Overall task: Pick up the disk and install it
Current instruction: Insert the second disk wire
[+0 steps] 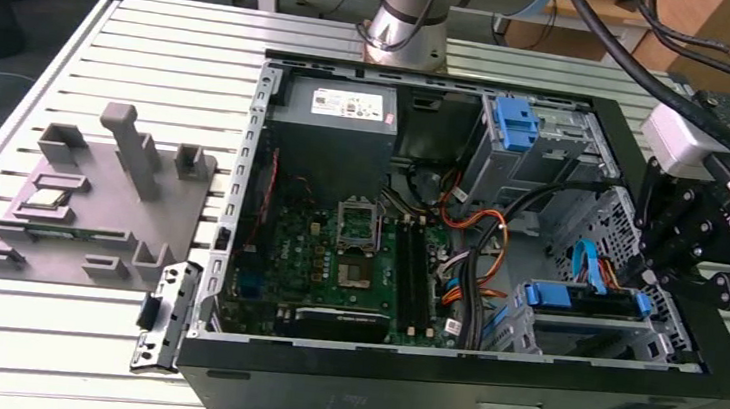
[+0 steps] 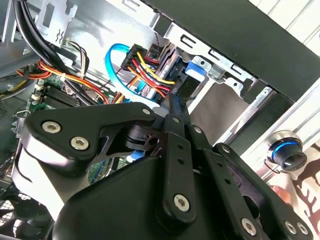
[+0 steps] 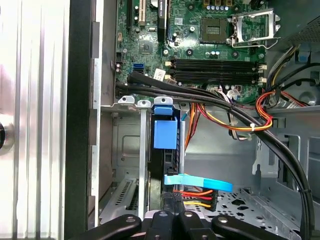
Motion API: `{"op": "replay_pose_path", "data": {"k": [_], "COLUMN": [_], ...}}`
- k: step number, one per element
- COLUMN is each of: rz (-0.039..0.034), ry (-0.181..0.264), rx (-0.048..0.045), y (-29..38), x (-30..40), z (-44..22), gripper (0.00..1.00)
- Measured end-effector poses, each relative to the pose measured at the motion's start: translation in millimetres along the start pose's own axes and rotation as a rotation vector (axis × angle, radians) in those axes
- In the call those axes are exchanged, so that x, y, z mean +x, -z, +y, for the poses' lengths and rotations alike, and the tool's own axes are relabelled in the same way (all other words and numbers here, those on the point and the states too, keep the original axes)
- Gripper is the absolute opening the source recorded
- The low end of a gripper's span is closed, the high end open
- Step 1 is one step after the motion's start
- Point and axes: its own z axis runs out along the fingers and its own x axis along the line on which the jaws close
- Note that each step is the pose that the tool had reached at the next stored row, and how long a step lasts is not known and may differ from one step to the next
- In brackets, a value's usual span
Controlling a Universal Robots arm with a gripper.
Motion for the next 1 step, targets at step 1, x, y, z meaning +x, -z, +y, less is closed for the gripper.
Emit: {"op": "replay_pose_path", "data": {"k": [1], "rz": [0.0], "ry": [0.0], "rx": [0.0], "y": [0.0], "x": [0.0], "z": [0.0], "gripper": [0.1]}}
